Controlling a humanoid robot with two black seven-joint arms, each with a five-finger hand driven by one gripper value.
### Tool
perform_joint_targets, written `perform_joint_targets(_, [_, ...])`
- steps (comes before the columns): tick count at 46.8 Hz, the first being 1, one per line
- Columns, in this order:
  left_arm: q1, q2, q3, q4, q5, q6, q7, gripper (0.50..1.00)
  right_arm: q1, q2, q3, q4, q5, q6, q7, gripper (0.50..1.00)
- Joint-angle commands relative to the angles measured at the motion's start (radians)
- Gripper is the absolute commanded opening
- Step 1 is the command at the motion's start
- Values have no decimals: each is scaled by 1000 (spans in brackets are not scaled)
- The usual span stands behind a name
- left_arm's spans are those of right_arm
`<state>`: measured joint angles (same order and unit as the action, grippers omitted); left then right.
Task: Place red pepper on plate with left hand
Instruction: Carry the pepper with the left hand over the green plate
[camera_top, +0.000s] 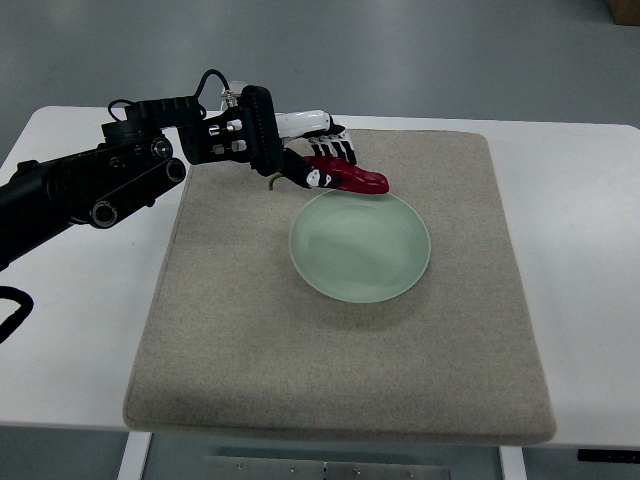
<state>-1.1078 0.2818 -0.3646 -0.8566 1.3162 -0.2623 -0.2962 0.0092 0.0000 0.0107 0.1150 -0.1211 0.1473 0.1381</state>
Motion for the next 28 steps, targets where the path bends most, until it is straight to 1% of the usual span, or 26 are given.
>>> perform_joint_targets(1, [3,-1,4,-36,0,-2,0,576,0,0,0,0,0,0,0,928])
perform_joint_targets(6, [6,-4,9,-76,0,-2,-1,578,0,0,0,0,0,0,0,928])
perform_joint_targets(15, [8,-24,16,-81,0,-8,-1,585,0,0,0,0,0,0,0,928])
perform_joint_targets(21, [19,-32,41,-79,0,-6,-1,600,0,0,0,0,0,0,0,928])
perform_joint_targets(24, [23,-41,42,-73,0,-8,-1,619,0,0,0,0,0,0,0,928])
perform_joint_targets(27, [29,-47,44,-71,2,-8,-1,626,0,0,0,0,0,0,0,928])
perform_joint_targets(28, [29,-49,44,-71,2,-8,-1,638,0,0,0,0,0,0,0,928])
